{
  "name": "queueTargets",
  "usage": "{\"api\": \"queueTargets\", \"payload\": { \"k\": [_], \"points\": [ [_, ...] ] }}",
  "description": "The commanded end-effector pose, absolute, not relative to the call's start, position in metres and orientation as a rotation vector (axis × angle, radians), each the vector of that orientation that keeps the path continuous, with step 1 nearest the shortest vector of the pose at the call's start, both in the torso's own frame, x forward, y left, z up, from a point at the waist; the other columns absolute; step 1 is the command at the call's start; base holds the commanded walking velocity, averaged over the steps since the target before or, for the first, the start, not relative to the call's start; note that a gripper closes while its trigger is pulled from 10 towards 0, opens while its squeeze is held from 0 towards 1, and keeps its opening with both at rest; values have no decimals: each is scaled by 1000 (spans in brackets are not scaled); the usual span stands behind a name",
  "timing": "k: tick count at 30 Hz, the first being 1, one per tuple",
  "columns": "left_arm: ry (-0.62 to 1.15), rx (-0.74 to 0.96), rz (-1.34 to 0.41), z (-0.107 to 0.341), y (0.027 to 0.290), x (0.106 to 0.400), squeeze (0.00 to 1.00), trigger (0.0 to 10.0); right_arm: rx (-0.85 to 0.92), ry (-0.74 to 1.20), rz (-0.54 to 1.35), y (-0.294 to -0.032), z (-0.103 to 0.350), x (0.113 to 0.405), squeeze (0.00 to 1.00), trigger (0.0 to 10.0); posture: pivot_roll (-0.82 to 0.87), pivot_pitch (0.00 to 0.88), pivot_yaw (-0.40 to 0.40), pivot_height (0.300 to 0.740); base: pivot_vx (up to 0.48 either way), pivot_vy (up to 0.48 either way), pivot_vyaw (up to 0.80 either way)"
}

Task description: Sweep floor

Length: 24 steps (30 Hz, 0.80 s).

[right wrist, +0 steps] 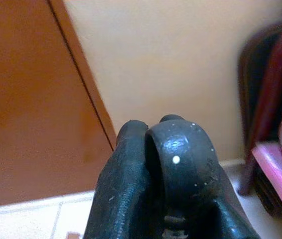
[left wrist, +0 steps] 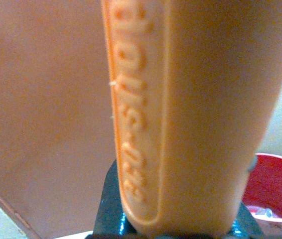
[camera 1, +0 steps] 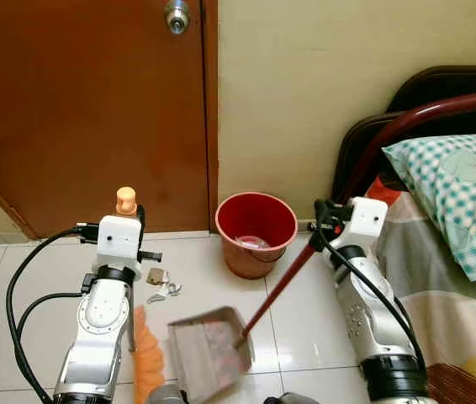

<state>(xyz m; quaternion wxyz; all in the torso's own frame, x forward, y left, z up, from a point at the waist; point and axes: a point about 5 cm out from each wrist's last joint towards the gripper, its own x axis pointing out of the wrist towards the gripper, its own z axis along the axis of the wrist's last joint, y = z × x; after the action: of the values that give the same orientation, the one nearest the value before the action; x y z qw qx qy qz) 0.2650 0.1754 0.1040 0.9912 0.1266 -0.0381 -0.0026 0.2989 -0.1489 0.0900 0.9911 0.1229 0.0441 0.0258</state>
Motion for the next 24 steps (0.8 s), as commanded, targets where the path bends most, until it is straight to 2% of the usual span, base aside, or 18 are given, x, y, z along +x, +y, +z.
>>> {"api": "queueTargets", "payload": {
  "k": [1,9,16,19,24],
  "points": [
    [-72,266,-11,104,174,261,0,10000,253,81,33,-152,90,299,0,10000,139,70,-45,740,0,0,0],
    [-77,242,-20,101,160,255,0,10000,243,118,-4,-156,81,297,0,10000,152,56,-70,740,0,0,0],
    [-116,236,-55,108,153,264,0,10000,243,132,-26,-158,81,304,0,10000,105,48,-62,740,0,0,0],
    [-165,218,-56,123,149,272,0,10000,214,118,-38,-164,89,311,0,10000,55,57,-66,740,0,0,-544],
    [-133,225,-46,116,152,271,0,10000,222,97,-66,-169,93,310,0,10000,6,69,-48,740,0,0,-525]
  ]
}}
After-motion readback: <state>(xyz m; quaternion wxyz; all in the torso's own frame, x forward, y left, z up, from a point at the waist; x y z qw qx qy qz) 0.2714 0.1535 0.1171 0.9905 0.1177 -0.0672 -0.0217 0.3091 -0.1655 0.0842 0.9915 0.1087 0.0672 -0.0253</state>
